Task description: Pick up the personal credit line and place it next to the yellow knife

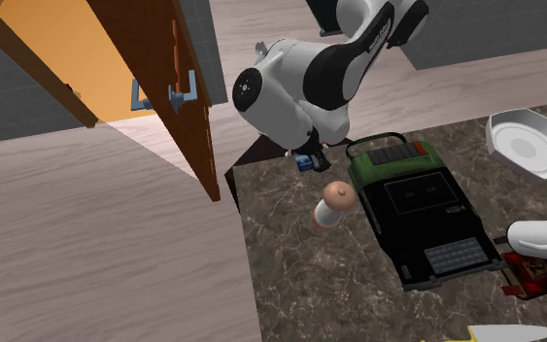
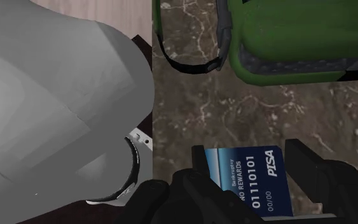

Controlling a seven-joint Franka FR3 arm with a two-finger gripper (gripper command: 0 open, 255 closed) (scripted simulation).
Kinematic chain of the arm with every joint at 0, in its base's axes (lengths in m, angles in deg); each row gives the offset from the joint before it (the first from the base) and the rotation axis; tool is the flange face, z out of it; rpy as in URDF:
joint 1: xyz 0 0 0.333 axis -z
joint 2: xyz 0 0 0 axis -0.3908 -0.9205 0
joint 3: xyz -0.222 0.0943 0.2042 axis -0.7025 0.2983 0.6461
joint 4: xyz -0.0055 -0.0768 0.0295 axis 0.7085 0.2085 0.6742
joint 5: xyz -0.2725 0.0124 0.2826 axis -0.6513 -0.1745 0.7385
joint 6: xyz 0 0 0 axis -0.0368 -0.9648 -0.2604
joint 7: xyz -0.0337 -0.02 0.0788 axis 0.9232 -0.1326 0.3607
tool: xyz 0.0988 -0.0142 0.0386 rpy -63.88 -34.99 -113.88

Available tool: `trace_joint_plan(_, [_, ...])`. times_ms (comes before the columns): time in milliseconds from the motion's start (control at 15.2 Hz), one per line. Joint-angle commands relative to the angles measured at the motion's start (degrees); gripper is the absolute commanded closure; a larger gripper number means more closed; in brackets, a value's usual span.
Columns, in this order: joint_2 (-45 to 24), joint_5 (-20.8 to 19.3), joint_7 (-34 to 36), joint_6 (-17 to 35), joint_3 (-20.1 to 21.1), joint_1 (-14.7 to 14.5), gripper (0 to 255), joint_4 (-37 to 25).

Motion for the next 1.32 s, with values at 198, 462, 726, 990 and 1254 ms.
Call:
trace_joint_plan(198, [-3.1, 3.0, 2.7, 0.2, 2.5, -0.5, 255, -3.9])
trace_joint_plan(462, [-9.4, 7.9, 6.2, 4.7, 8.1, -1.2, 255, -7.8])
trace_joint_plan(726, [-16.3, 11.5, 9.7, 9.1, 13.5, -1.5, 255, -12.7])
trace_joint_plan(990, [-23.8, 13.6, 13.5, 13.4, 18.6, -1.3, 255, -18.6])
trace_joint_plan(1254, [-32.0, 14.0, 17.8, 17.7, 23.6, -1.0, 255, -25.3])
